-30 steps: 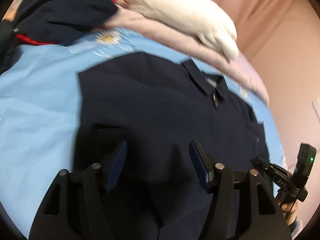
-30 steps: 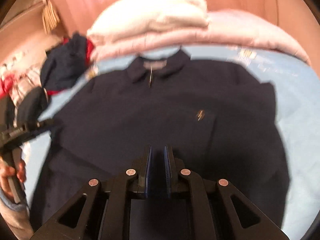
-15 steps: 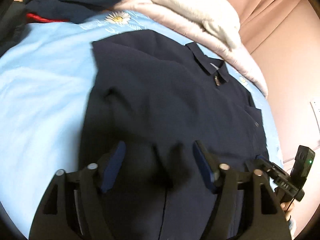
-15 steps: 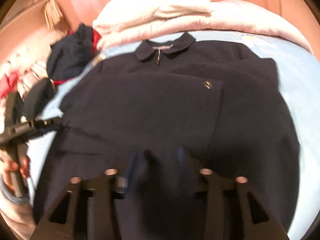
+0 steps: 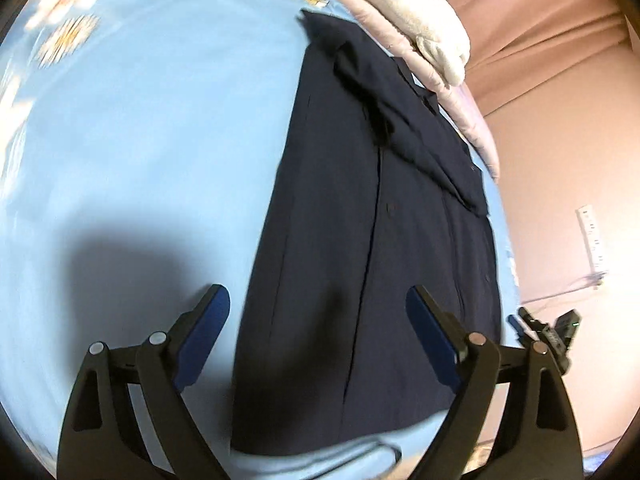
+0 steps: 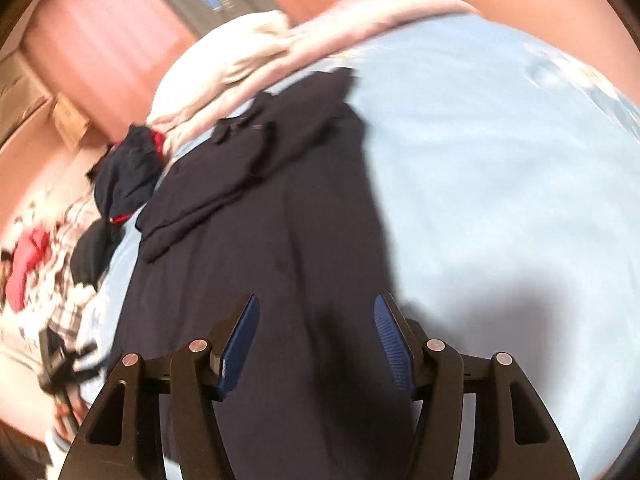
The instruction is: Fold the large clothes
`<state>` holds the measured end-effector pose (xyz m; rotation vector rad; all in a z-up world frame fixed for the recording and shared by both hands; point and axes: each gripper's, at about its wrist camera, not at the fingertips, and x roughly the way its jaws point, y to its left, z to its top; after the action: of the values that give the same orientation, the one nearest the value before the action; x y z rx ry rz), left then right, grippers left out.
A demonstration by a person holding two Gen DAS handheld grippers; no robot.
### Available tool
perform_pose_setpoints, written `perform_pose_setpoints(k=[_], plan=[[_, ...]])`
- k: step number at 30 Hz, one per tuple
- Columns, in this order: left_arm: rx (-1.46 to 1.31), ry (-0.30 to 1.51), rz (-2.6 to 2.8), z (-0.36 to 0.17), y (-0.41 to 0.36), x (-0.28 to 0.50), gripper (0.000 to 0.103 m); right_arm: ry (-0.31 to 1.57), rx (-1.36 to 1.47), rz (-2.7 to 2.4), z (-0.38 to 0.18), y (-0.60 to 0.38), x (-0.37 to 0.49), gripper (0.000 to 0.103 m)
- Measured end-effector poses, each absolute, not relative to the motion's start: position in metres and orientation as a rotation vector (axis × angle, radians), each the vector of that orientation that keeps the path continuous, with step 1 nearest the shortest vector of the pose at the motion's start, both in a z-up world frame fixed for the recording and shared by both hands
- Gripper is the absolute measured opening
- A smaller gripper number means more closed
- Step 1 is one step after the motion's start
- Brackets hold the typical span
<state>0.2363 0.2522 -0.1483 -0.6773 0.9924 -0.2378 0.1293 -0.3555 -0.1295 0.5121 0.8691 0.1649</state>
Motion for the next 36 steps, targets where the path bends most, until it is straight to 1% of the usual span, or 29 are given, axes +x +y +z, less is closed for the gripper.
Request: perform_pose_setpoints(k=[4,6,10,12,14,15,20,36], plan=[[-0.700,0.972,-0.252,-0.150,0.249,0.201,0.090,0.889,0.554,0.152,-0.138,-0.372,0.108,0.060],[-0.730,0.960,-0.272,-0.153,0.248,0.190,0.091,0.913,0.578,0.171,-0.145,-0.372,0.100,0.062],[-0.778,0.945,-0.279,-0.159,0.253,0.184,0.091,0.962,0.582,0.186,-0.160,-0.366,0.094,0.063],[-0.786,0.937,-0.290,-0.159,0.252,0.186,0.096,0.961,0.573,0.198,-0.165,-0.361,0.094,0.066],[-0.798,0.932,-0.307,-0.160,0.252,0.190,0.097,0.948,0.562,0.206,-0.163,-0.356,0.093,0.072],[-0.803,0.930,-0.315,-0.161,0.252,0.192,0.097,0.946,0.559,0.217,-0.163,-0.353,0.095,0.072],[-0.853,0.921,-0.359,-0.163,0.253,0.205,0.098,0.945,0.567,0.256,-0.167,-0.343,0.098,0.073],[-0.814,0.968,-0.501,-0.163,0.212,0.257,0.097,0.928,0.720,0.406,-0.179,-0.334,0.131,0.073]])
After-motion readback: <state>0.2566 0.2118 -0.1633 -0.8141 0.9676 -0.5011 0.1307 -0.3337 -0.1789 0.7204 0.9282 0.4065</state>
